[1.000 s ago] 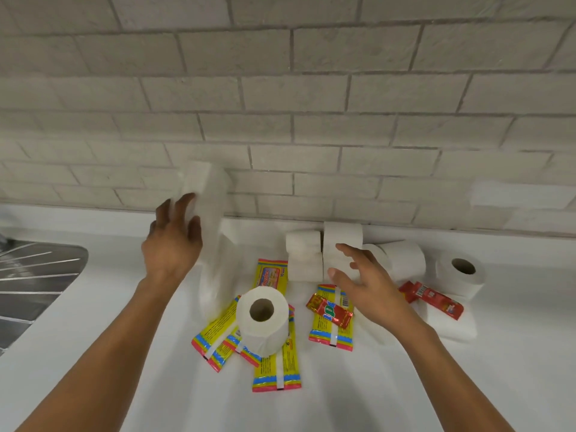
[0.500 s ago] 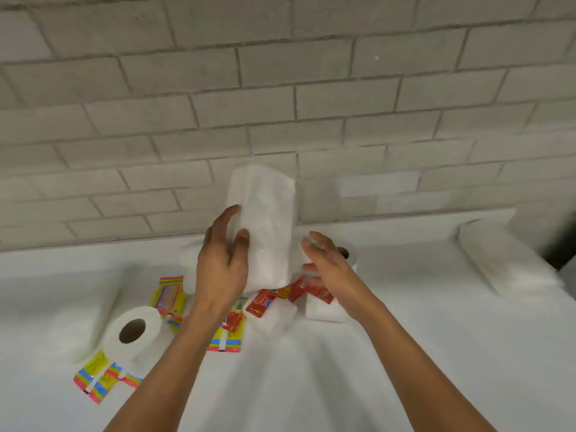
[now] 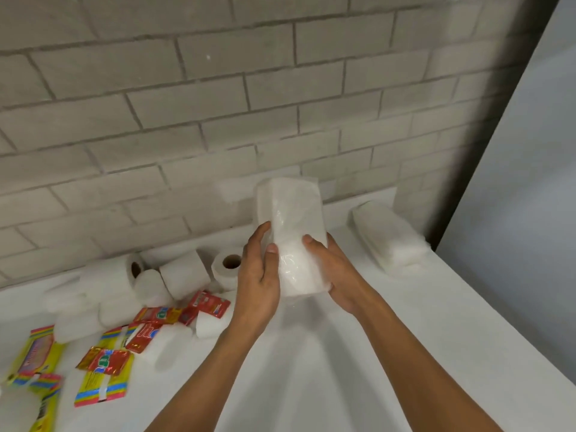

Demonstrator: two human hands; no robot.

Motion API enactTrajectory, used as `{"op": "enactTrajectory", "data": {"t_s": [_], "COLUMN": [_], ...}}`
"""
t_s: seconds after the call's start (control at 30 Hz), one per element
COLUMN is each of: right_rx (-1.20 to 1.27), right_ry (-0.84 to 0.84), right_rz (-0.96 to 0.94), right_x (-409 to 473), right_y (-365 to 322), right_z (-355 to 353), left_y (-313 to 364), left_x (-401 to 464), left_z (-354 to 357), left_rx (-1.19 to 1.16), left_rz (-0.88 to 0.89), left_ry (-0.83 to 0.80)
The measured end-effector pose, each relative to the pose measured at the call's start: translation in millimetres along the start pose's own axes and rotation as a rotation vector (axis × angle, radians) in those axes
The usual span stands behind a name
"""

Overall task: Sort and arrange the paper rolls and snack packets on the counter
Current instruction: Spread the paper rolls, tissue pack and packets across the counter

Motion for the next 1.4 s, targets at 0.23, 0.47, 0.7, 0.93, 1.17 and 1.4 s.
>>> {"op": "enactTrajectory", "data": {"t_s": [0.23,0.47,0.7,0.93,1.17,1.4], "right_rx": [-0.007,-0.22,-0.413,-0.551,-0.967,-1.393], "right_ry": [0.114,0.425,0.452,0.491,0.557,0.69], "right_rz": [0.001,0.069,0.272,0.329,0.444,0.264], "right_x": [-9.3,-0.4,21.5,31.6,32.0,24.9], "right_y": [-27.1,-62.3,-69.4,-71.4,-66.1,-80.5], "right_z": [-110.5,-229.6,-303.8,-334.4,-331.2,-294.8], "left_y": [-6.1,-39.5,-70.2,-89.6,-111.5,-131.9], "left_x": [34.1,39.9,40.6,50.4,56.5,47.1], "left_z": [68.4,86.2,86.2,89.8,96.2,105.7], "left_rx": [0.048,0.14,0.211,0.232,0.374,0.721], "left_rz": [-0.062,-0.181,-0.268,-0.283,-0.278,-0.279], "left_ry": [-0.2,-0.256,-0.286,-0.292,-0.295,-0.384]}}
Point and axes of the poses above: each hand's wrist, its own x-axis towards the middle knuckle, its own z-axis out of the palm, y = z × x, the point moved 7 cm from there along x, towards the middle knuckle, and after that the axes turned 13 degrees about -y, right-handed, at the moved point
